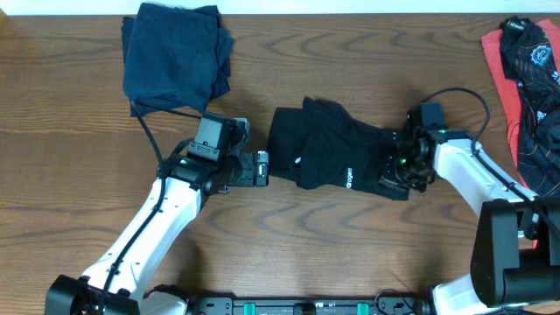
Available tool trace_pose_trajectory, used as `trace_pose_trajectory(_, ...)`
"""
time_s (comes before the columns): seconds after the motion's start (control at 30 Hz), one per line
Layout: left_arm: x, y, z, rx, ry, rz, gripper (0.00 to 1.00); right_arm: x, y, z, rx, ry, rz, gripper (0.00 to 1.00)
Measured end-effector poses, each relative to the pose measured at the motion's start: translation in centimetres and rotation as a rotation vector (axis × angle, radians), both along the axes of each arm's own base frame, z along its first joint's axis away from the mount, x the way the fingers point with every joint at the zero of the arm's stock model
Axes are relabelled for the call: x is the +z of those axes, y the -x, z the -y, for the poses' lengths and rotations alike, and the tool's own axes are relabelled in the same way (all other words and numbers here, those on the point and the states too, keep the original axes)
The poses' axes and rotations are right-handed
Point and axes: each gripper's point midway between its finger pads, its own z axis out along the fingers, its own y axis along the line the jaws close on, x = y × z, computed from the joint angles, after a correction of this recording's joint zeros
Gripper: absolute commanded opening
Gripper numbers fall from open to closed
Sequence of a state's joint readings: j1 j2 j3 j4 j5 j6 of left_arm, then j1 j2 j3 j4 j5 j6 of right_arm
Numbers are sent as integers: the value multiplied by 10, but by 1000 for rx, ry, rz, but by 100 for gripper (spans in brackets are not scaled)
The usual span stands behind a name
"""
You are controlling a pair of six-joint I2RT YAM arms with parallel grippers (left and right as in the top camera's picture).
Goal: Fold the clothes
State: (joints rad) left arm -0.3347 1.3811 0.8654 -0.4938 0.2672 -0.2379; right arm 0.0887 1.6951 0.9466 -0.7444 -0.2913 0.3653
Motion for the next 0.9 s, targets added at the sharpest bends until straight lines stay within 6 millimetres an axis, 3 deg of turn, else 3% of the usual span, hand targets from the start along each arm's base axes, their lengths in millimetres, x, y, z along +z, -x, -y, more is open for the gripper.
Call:
trace_pose_trajectory(0.17,0,0,0,0,0,-1,98,17,2,-1,-4,-2,-41,4)
trace_pose_trajectory(0.33,-1,1,0,0,-2,-5,98,72,-35,3,-15,24,82,25)
trace_pose_trajectory(0.43,-1,1,-1,0,-2,-7,98,106,-59,11,-30,51,199,27)
trace_pose_trajectory(0.5,-1,2,-1,0,-3,-8,98,117,-68,17,-45,71,246,27)
trace_pose_trajectory(0.63,-1,2,-1,0,-3,-8,98,111,-70,35,-81,122,231,22)
trace_pose_trajectory(0.73,-1,2,-1,0,-3,-8,98,100,-73,45,-104,146,204,12)
trace_pose_trajectory(0.9,-2,3,-1,0,-5,-14,98,63,-82,54,-125,161,128,1)
